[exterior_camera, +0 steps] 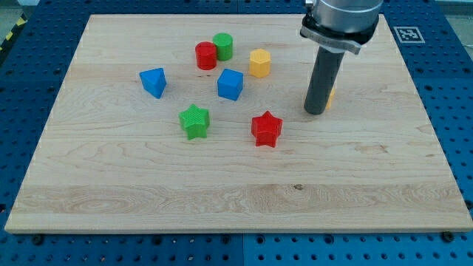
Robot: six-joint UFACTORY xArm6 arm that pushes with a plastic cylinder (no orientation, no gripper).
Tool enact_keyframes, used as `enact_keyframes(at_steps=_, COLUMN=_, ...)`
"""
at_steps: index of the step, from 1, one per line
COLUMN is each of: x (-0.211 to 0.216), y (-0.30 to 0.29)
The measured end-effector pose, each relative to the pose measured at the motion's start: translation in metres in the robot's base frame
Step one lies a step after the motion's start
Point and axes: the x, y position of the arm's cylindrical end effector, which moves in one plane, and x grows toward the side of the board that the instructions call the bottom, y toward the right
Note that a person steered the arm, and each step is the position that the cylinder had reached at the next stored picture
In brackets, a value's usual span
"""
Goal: Move the yellow heart to the left
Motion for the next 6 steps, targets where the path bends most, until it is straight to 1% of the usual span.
enact_keyframes(at_steps=2, x=-0.011, y=0.000)
enact_keyframes(at_steps=3, x=0.009, y=0.029)
enact_keyframes(at_steps=4, x=0.017, y=0.075)
enact_keyframes(at_steps=5, x=-0.013, y=0.075)
enact_keyframes(at_steps=6, x=-0.013, y=0.056)
